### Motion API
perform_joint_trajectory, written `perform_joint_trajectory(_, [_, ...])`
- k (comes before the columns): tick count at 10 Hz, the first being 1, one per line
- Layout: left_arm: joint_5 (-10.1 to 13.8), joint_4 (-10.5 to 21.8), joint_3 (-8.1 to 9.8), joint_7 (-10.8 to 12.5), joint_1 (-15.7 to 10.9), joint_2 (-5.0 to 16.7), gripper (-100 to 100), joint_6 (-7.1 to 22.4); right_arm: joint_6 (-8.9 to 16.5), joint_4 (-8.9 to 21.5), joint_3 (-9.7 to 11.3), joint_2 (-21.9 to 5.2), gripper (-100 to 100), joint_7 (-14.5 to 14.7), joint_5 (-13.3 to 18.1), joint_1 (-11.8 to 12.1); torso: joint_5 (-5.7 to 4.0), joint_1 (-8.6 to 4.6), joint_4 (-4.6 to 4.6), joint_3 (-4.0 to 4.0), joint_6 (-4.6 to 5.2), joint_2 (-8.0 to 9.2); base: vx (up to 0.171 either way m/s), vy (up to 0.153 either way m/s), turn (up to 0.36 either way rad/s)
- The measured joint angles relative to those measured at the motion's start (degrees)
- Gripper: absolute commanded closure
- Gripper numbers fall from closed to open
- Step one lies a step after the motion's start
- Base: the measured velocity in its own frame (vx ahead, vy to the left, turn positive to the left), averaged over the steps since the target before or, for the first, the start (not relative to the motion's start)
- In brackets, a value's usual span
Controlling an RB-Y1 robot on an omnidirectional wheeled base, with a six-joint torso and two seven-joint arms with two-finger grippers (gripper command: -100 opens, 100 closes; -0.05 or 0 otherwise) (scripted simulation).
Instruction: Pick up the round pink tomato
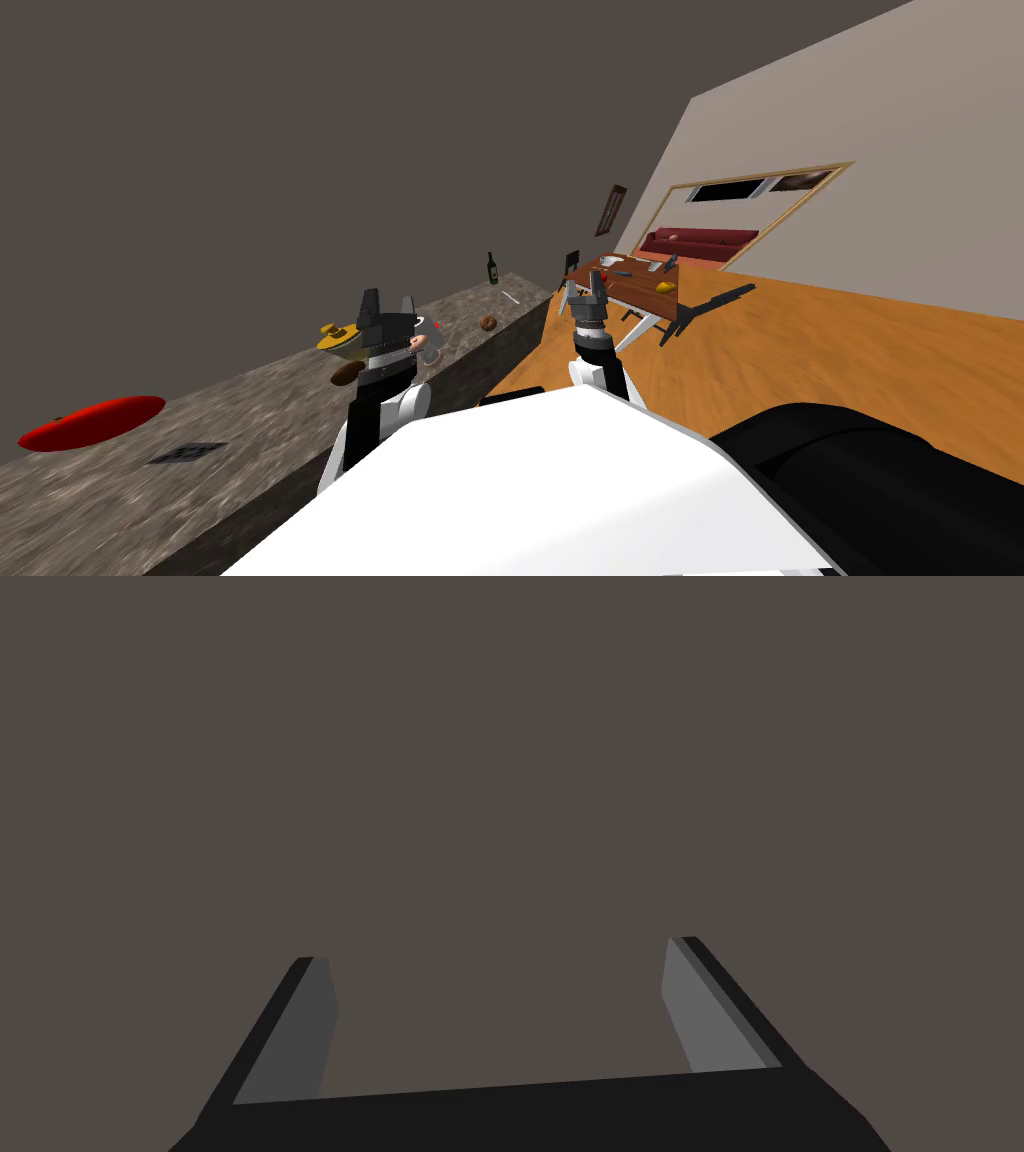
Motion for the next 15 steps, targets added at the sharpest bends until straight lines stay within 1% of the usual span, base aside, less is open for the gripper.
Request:
perform_joint_trajectory(1, [-0.2,0.1,-0.51,-0.1,-0.3,1.1,-100,1.0,0.0,0.0,0.0,0.0,0,0.0,0.0,0.0,0.01,0.02,0.01,0.03,-0.02,0.07,-0.055,-0.007,0.096])
perform_joint_trajectory(3, [-0.3,1.2,-0.68,0.1,-1.2,3.4,-100,3.3,0.0,0.0,0.0,0.0,0,0.0,0.0,0.0,0.00,0.00,0.04,0.11,0.00,0.20,-0.055,-0.002,0.076])
perform_joint_trajectory(5, [-0.6,1.9,-1.23,0.1,-2.5,5.0,-100,6.5,0.0,0.0,0.0,0.0,0,0.0,0.0,0.0,0.00,-0.01,0.04,0.11,0.00,0.19,-0.050,-0.006,0.089])
perform_joint_trajectory(7, [-1.0,2.6,-2.20,0.1,-2.9,6.2,-100,9.5,0.0,0.0,0.0,0.0,0,0.0,0.0,0.0,0.00,0.01,0.04,0.11,-0.01,0.18,-0.050,-0.001,0.091])
perform_joint_trajectory(8, [-1.2,3.6,-2.32,0.2,-4.2,6.8,-100,11.2,0.0,0.0,0.0,0.0,0,0.0,0.0,0.0,0.00,-0.01,0.04,0.10,0.01,0.18,-0.034,-0.006,0.023])
perform_joint_trajectory(10, [-1.2,4.1,-2.48,0.3,-5.2,7.6,-100,14.2,0.0,0.0,0.0,0.0,0,0.0,0.0,0.0,0.00,-0.01,0.03,0.07,0.00,0.12,-0.038,-0.004,0.076])
perform_joint_trajectory(12, [-1.7,4.9,-3.39,0.3,-6.3,8.2,-100,18.0,0.0,0.0,0.0,0.0,0,0.0,0.0,0.0,-0.01,-0.05,0.04,0.09,0.00,0.16,-0.042,-0.009,0.050])
perform_joint_trajectory(15, [-2.0,6.2,-4.06,0.2,-7.2,8.6,-100,21.6,0.0,0.0,0.0,0.0,0,0.0,0.0,0.0,-0.01,-0.05,0.03,0.07,0.01,0.12,-0.034,-0.010,0.033])
